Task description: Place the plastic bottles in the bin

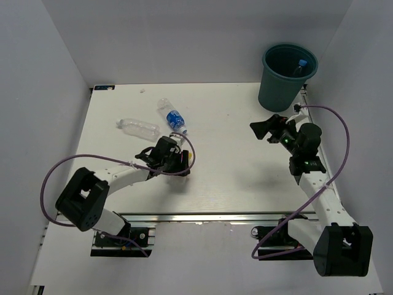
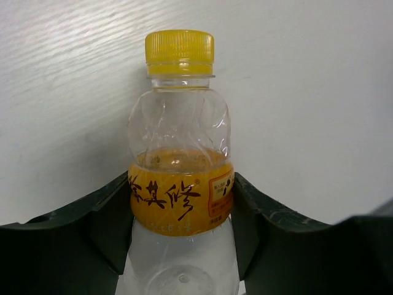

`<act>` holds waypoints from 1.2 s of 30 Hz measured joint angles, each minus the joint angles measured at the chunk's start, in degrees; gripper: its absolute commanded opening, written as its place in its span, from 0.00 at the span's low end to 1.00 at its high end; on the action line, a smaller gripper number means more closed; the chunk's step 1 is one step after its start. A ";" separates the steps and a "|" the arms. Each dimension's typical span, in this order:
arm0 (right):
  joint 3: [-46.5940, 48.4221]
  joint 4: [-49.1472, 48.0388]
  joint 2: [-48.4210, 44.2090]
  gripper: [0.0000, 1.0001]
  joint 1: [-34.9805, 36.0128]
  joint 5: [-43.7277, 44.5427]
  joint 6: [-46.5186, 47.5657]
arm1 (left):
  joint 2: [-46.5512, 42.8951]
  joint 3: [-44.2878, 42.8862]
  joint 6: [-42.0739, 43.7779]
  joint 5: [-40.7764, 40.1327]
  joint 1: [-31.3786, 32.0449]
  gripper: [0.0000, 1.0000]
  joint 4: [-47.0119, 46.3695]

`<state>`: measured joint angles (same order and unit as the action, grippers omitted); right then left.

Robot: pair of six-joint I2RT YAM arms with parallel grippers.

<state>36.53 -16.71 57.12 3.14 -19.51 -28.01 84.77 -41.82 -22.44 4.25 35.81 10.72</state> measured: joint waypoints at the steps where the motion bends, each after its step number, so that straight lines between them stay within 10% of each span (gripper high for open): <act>1: 0.00 -0.59 0.26 0.89 0.07 -2.71 -0.15 | -1.16 0.02 0.26 1.05 0.35 0.50 -0.50; 9: 0.57 -4.81 6.45 0.89 9.68 -20.85 0.81 | -13.38 0.09 3.45 10.16 4.76 0.46 -9.29; 19: 3.76 -10.86 14.71 0.85 24.72 -22.84 -3.02 | -16.44 0.09 4.37 11.56 8.15 0.44 -11.17; 24: 4.13 -13.29 17.22 0.73 26.73 -21.94 -5.14 | -17.44 0.09 4.37 10.84 8.94 0.44 -10.80; 28: 4.20 -14.84 18.12 0.40 27.34 -19.85 -6.73 | -18.40 0.09 4.39 10.82 9.18 0.45 -10.71; 31: 4.33 -16.74 18.08 0.23 27.39 -19.85 -9.14 | -18.99 0.11 4.52 10.64 9.27 0.57 -10.62; 34: 4.35 -17.38 17.99 0.12 27.58 -19.65 -9.29 | -19.28 0.11 4.39 9.60 9.40 0.97 -10.67; 36: 4.37 -17.05 17.92 0.09 27.69 -18.80 -8.87 | -19.67 0.11 4.09 8.22 9.46 0.98 -10.69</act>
<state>40.91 -33.76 75.05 30.83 -38.30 -36.88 65.10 -41.71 -18.35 12.47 45.28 0.03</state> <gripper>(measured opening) 0.447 0.960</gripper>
